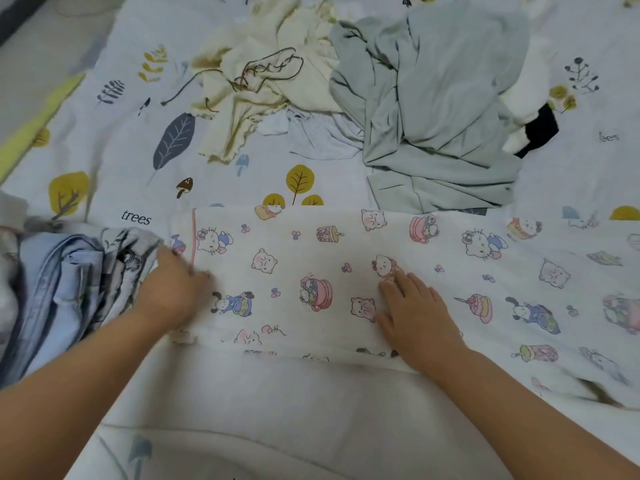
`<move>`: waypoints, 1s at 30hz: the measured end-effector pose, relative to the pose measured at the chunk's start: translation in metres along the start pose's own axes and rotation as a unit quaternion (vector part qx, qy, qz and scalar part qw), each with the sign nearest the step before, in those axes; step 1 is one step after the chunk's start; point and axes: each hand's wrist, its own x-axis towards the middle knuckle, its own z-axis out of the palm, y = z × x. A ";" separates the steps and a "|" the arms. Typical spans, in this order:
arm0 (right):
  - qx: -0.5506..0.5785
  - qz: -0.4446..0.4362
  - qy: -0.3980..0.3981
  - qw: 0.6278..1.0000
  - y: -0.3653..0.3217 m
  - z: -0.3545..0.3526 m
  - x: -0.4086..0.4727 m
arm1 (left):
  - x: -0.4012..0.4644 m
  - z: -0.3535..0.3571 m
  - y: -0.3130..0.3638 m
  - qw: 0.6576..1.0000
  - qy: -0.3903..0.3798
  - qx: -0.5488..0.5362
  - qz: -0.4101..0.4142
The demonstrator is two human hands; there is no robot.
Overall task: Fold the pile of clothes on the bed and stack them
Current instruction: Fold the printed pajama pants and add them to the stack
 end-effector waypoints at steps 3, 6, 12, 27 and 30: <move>-0.005 -0.024 0.012 1.000 0.006 -0.011 -0.012 | -0.003 -0.022 0.007 0.979 -0.081 -0.143 -0.124; 0.001 -0.029 0.024 0.999 0.018 -0.018 -0.025 | -0.016 -0.039 0.024 0.981 -0.069 -0.162 -0.077; 0.035 -0.007 0.047 0.998 0.059 -0.030 -0.050 | -0.080 -0.043 0.102 0.979 -0.052 -0.168 0.107; 0.272 0.140 0.098 0.947 0.176 -0.051 -0.087 | -0.214 0.146 0.242 0.909 -0.316 -0.044 0.267; 0.378 0.175 0.095 0.904 0.177 -0.043 -0.077 | -0.212 0.163 0.230 0.910 -0.300 0.003 0.286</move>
